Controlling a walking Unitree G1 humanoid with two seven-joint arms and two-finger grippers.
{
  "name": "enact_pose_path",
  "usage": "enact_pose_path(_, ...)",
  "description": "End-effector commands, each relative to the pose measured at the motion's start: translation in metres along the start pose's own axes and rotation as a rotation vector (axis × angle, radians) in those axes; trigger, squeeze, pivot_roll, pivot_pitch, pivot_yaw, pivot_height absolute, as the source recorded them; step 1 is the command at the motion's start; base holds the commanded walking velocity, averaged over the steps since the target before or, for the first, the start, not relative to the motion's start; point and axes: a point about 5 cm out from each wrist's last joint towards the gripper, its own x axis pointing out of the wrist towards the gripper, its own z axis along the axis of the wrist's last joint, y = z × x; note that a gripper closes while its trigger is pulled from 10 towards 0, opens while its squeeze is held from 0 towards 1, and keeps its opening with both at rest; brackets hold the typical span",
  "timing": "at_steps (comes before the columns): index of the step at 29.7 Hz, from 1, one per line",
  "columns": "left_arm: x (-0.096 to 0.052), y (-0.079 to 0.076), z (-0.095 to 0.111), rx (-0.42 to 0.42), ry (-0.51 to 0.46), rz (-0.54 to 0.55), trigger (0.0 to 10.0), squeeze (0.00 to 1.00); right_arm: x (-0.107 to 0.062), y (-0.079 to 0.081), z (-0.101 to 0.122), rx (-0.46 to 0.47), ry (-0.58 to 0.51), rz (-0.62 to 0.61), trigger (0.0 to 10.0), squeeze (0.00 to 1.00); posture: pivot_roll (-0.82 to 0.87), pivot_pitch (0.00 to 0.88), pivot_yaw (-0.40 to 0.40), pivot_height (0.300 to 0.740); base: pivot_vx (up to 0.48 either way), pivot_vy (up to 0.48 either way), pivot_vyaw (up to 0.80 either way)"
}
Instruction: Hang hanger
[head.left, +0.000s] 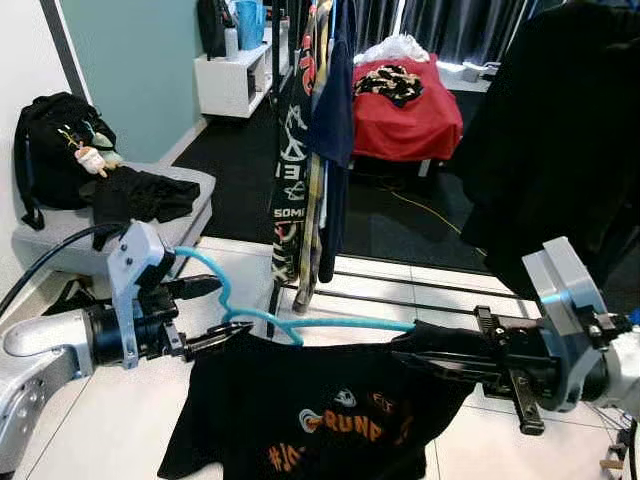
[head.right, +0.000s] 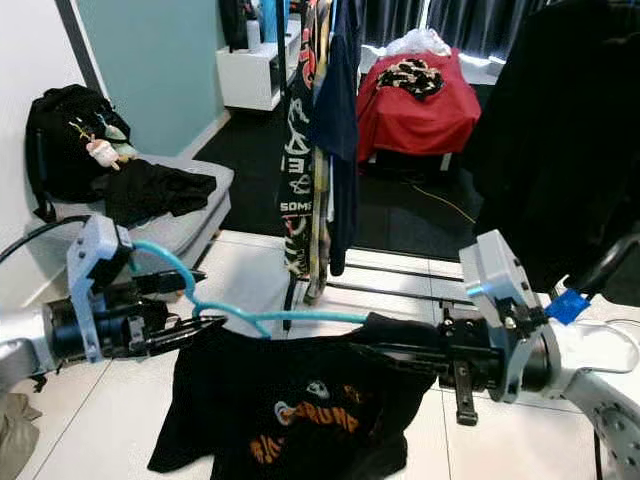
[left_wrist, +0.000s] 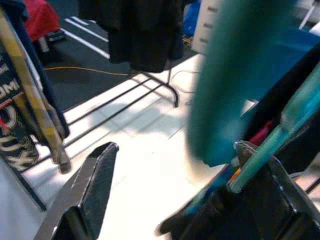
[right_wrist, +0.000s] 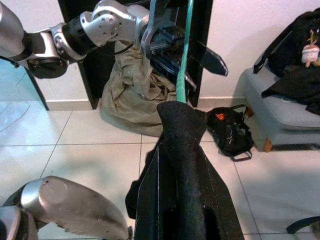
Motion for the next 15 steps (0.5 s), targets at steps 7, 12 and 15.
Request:
enact_pose_path(7, -0.022, -0.009, 0.007, -0.095, 0.035, -0.168, 10.0, 0.0, -0.007, -0.001, -0.002, 0.03, 0.035, 0.015, 10.0, 0.0, -0.07, 0.177, -0.023, 0.74, 0.0, 0.0, 0.0)
enact_pose_path(12, -0.021, -0.013, 0.007, -0.092, 0.04, -0.199, 9.0, 0.0, -0.008, -0.004, -0.003, 0.022, 0.046, 0.005, 10.0, 0.0, -0.07, 0.174, -0.023, 0.74, 0.0, 0.0, 0.0)
enact_pose_path(15, -0.018, -0.016, 0.01, -0.107, 0.01, -0.21, 5.9, 0.0, -0.008, -0.006, -0.004, 0.017, 0.048, 0.005, 10.0, 0.0, -0.07, 0.173, -0.024, 0.74, 0.0, 0.0, 0.0)
